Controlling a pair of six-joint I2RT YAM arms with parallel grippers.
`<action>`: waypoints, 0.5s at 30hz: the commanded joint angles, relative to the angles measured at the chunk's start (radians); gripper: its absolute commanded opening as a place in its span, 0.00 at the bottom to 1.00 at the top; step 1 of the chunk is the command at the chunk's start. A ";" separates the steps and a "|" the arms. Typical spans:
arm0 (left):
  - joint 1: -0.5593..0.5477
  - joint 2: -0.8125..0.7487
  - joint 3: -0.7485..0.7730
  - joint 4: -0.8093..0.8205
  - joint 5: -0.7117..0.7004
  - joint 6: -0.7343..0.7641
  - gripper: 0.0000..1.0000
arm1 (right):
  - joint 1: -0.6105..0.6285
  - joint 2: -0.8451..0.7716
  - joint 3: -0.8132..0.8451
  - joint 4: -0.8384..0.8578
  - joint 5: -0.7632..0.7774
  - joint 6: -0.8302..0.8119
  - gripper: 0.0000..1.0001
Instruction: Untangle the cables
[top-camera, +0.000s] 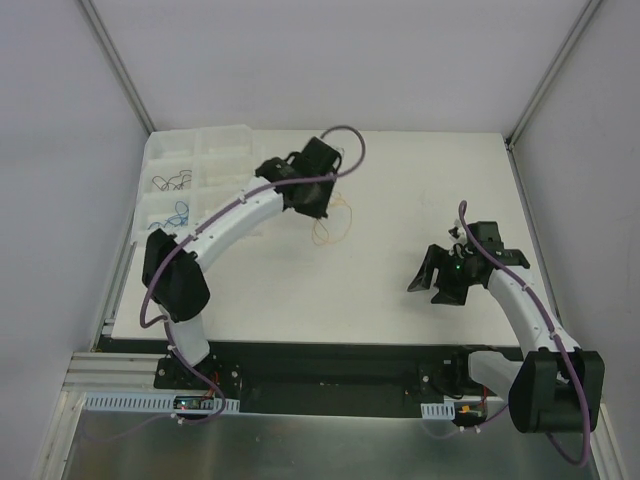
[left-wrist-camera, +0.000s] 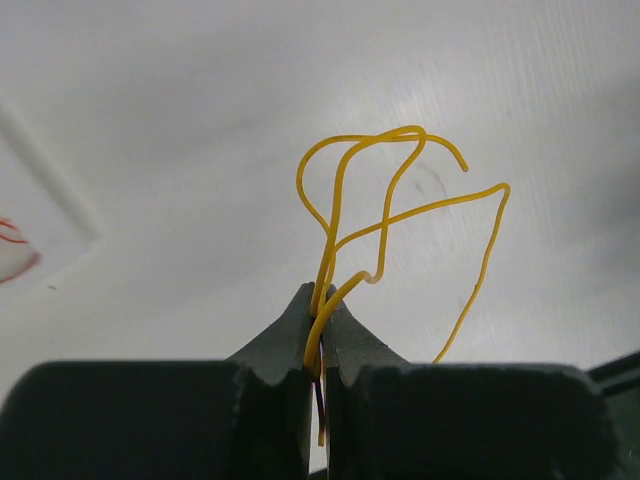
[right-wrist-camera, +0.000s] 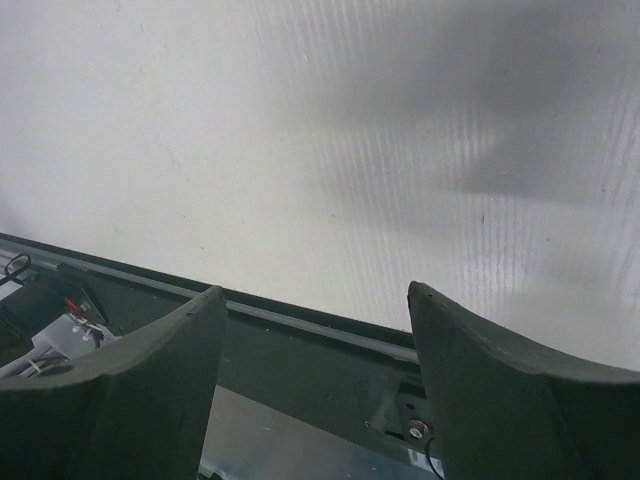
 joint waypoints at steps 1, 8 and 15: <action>0.159 -0.062 0.128 0.024 -0.045 0.007 0.00 | -0.006 0.039 0.052 -0.049 0.036 -0.004 0.75; 0.448 0.015 0.318 0.110 0.074 -0.134 0.00 | -0.004 0.151 0.217 -0.120 0.083 0.001 0.75; 0.687 0.188 0.392 0.260 0.287 -0.536 0.00 | -0.006 0.221 0.347 -0.167 0.203 -0.022 0.75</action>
